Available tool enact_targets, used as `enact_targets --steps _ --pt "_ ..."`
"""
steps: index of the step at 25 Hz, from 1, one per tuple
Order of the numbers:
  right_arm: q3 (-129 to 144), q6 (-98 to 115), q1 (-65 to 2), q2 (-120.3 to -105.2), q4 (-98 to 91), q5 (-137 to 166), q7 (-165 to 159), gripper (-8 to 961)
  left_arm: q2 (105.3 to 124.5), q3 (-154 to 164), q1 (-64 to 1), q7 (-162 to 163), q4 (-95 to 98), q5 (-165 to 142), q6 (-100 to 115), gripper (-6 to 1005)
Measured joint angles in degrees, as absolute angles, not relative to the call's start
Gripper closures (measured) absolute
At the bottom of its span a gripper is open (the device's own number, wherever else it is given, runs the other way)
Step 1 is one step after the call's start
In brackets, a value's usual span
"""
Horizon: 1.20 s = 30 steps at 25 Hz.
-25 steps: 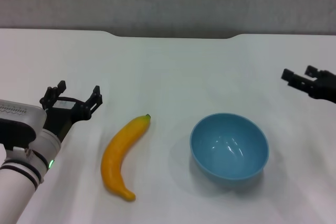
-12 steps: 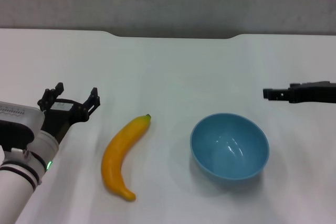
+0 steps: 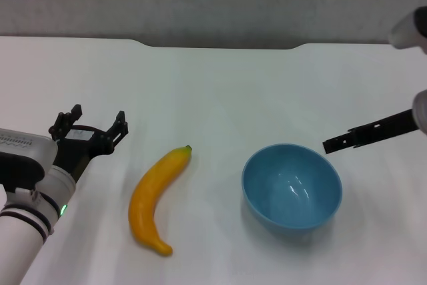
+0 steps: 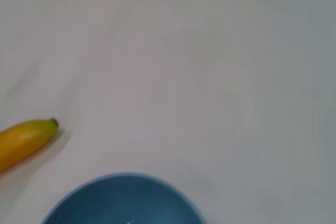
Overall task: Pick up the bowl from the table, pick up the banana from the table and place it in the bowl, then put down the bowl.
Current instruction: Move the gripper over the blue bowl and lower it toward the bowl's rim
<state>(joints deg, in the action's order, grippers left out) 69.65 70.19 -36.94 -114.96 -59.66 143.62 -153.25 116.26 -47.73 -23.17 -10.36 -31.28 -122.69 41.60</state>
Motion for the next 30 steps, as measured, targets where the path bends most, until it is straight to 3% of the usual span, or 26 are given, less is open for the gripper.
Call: enact_targets --steps 26,30 --pt "69.8 70.3 -44.6 -114.78 -43.3 146.2 -154.3 76 116.28 -47.7 -23.7 -10.5 -31.3 -122.7 41.6 110" --pt "70.1 68.3 -44.9 -114.78 -42.1 146.3 -154.3 191 116.28 -47.7 -23.7 -10.4 -31.3 -122.7 41.6 110"
